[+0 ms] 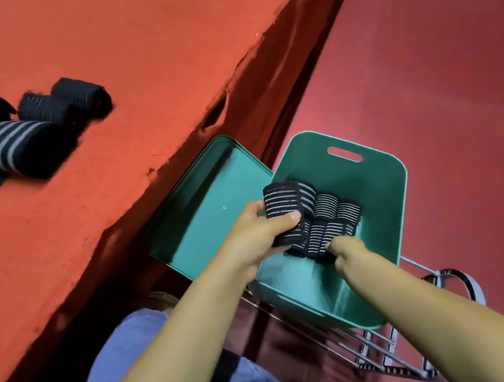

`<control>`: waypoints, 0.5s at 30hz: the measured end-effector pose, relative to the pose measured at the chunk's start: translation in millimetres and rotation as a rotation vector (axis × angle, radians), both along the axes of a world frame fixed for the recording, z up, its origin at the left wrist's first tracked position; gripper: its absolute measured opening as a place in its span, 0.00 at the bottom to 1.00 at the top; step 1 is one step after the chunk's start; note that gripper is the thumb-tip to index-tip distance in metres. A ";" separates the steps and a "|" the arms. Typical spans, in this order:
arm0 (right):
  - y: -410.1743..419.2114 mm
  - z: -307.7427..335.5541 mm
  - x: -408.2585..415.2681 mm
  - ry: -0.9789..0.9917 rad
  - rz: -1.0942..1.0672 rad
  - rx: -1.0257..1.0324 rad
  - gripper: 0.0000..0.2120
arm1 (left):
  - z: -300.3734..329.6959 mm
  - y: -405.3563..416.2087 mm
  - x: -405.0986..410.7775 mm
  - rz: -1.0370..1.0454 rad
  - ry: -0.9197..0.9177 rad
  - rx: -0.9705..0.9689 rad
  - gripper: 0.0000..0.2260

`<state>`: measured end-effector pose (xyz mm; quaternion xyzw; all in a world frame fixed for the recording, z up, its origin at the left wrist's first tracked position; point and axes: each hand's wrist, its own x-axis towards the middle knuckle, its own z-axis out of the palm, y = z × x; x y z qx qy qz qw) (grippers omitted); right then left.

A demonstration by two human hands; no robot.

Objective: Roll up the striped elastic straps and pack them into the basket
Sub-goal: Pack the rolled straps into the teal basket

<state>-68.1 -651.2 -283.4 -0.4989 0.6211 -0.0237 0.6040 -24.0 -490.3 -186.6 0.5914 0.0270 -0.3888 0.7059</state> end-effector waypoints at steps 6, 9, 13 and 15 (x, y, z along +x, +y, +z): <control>-10.3 -18.0 -2.1 0.120 0.087 -0.122 0.23 | -1.5 -0.2 -3.5 -0.002 -0.002 -0.007 0.11; -4.2 -20.8 1.7 0.320 0.046 -0.269 0.23 | -2.3 -1.6 -3.5 -0.001 -0.010 -0.007 0.13; -0.7 -30.0 4.6 0.368 0.047 -0.365 0.22 | -5.4 -0.9 -5.5 -0.014 0.001 -0.008 0.13; 1.3 -33.4 2.6 0.406 0.066 -0.381 0.21 | -6.7 0.0 -7.4 -0.021 0.011 -0.003 0.13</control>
